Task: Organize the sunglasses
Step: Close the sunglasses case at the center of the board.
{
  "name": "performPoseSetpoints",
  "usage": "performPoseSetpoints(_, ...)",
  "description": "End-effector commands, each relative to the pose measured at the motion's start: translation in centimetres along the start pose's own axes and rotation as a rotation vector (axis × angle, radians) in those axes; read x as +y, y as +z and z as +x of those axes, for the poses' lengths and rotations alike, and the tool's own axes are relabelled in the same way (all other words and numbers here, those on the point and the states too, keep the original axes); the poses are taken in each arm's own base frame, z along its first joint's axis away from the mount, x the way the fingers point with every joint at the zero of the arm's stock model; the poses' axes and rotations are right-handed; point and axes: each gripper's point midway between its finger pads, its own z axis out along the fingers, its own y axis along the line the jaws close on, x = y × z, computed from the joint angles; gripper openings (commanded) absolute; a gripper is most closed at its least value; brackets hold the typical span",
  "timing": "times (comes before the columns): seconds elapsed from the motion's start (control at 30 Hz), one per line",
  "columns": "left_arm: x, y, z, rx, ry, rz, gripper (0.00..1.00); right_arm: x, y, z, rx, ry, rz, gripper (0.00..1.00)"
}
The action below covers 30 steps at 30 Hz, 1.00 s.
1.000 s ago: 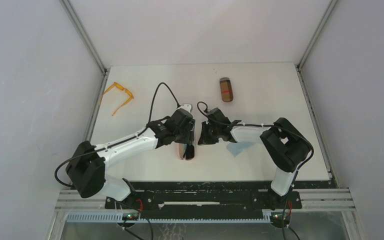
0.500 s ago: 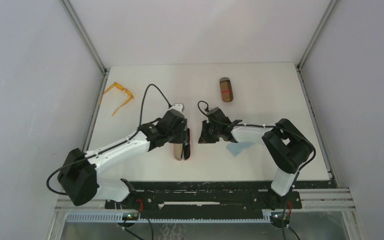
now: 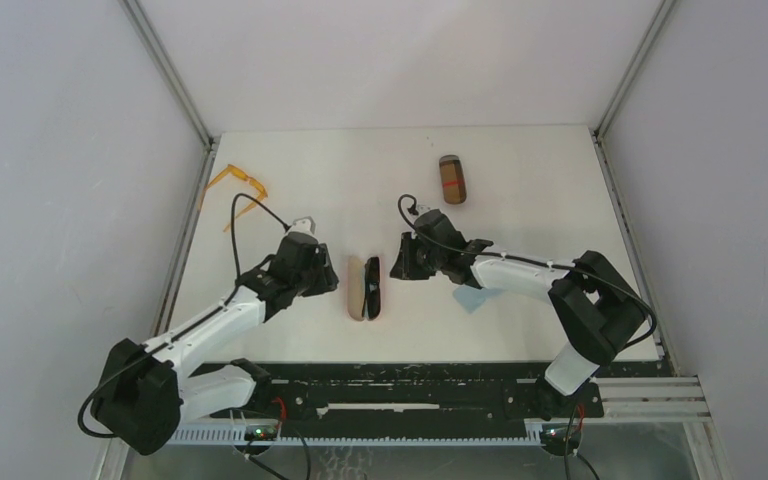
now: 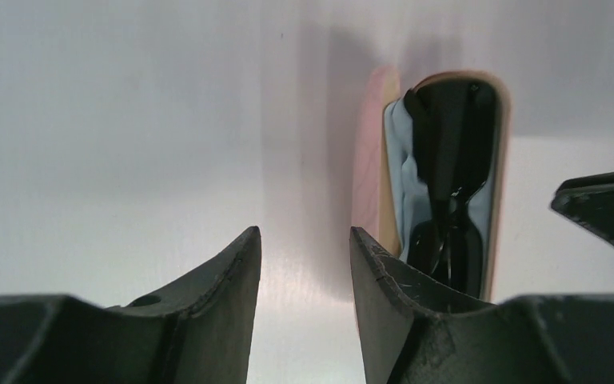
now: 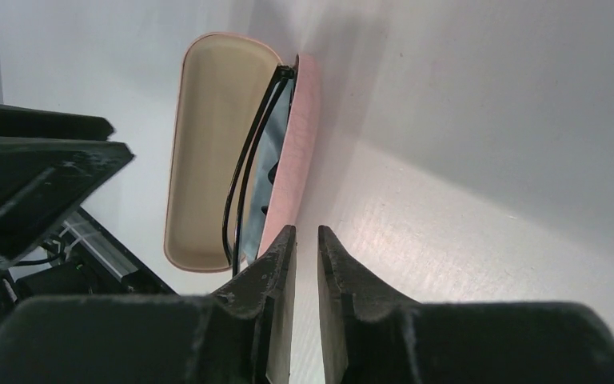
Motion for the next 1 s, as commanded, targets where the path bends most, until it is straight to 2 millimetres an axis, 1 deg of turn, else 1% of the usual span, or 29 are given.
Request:
performPoseSetpoints(0.0,-1.8,1.1,0.4,-0.003,-0.067,0.132,0.49,2.4,-1.1,-1.4,-0.053,-0.017,-0.076,0.15)
performPoseSetpoints(0.17,-2.3,1.8,0.8,0.001,-0.085,0.178,0.47,3.1,-1.0,-1.3,-0.039,-0.015,-0.101,0.16)
performPoseSetpoints(0.33,-2.9,2.2,0.9,0.009,-0.086,0.213,0.45,2.9,-0.8,-1.2,-0.032,-0.013,-0.096,0.16)
performPoseSetpoints(0.57,-4.5,2.2,0.6,0.021,-0.111,0.281,0.41,2.6,-0.7,-1.1,-0.025,-0.007,-0.087,0.16)
performPoseSetpoints(0.7,-5.0,2.1,0.4,0.025,-0.109,0.301,0.4,2.9,-0.8,-1.2,-0.032,-0.01,-0.098,0.22)
performPoseSetpoints(0.8,-5.2,2.1,0.5,0.031,-0.107,0.308,0.4,3.2,-0.7,-1.2,-0.025,-0.013,-0.104,0.31)
performPoseSetpoints(0.97,-5.3,1.8,0.4,0.027,-0.105,0.317,0.4,3.3,0.0,-0.9,-0.002,-0.014,-0.104,0.31)
